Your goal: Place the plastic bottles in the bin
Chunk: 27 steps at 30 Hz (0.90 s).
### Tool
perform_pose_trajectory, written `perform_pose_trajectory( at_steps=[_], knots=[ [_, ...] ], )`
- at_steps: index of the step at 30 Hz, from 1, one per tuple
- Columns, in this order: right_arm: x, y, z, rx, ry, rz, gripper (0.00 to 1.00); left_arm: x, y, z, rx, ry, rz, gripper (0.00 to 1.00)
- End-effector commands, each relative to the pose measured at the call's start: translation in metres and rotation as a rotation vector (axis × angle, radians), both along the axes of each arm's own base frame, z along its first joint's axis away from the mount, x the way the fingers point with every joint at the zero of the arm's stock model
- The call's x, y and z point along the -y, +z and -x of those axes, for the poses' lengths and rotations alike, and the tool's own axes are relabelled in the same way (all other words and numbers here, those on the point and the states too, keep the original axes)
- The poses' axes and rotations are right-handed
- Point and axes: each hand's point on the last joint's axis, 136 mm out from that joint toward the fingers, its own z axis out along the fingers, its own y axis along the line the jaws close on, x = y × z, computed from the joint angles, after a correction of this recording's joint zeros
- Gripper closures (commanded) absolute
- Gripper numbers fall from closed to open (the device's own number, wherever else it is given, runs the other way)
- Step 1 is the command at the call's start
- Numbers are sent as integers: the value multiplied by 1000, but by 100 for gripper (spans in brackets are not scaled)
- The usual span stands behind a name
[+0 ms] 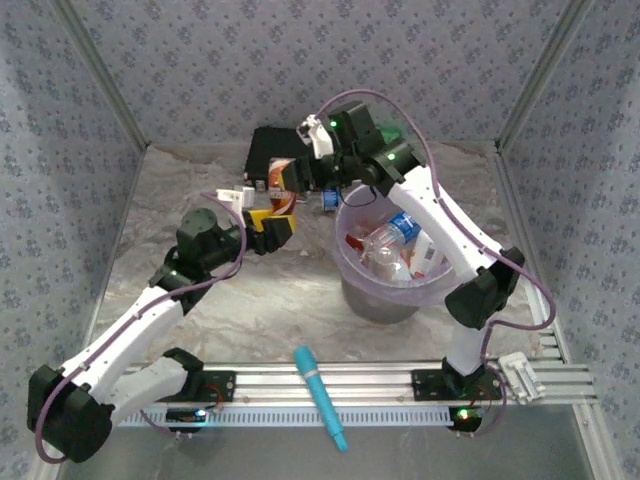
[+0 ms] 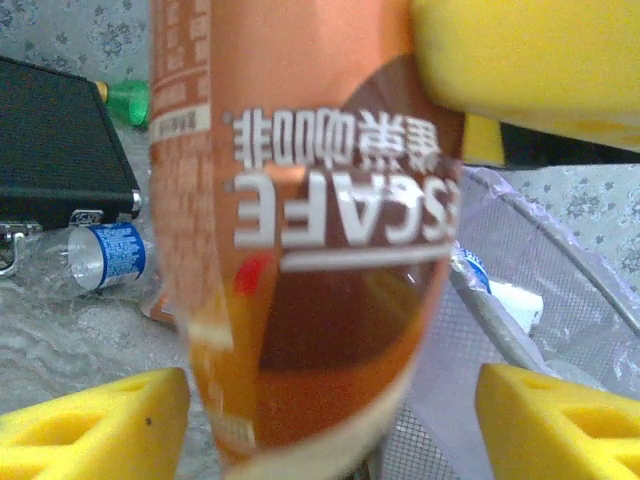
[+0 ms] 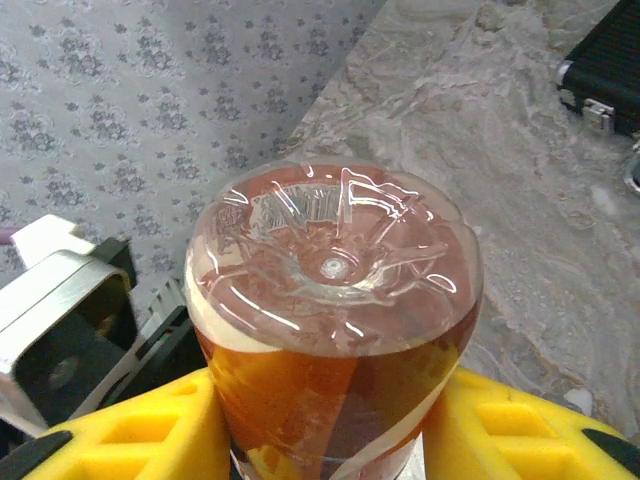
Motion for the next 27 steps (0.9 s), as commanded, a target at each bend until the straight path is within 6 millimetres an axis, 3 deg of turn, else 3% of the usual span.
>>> perform_pose_trajectory(
  at_steps=[1, 7, 12, 14, 18, 23, 27],
  knots=[
    [39, 56, 6, 119, -49, -40, 53, -2, 13, 9, 50, -20, -15, 20],
    [107, 100, 13, 193, -203, -58, 53, -7, 2, 4, 32, 2, -55, 17],
    [169, 106, 33, 200, -338, -3, 54, -5, -11, -11, -10, 12, -99, 16],
    [193, 98, 40, 195, -403, 50, 54, -3, -20, -18, -35, 18, -127, 16],
    [232, 62, 55, 141, -507, 186, 54, -1, -38, -34, -88, 46, -181, 16],
    [254, 18, 74, 33, -546, 303, 54, 2, -60, -46, -155, 51, -244, 16],
    [261, -13, 83, -54, -550, 357, 54, 3, -73, -48, -185, 52, -265, 16]
  ],
)
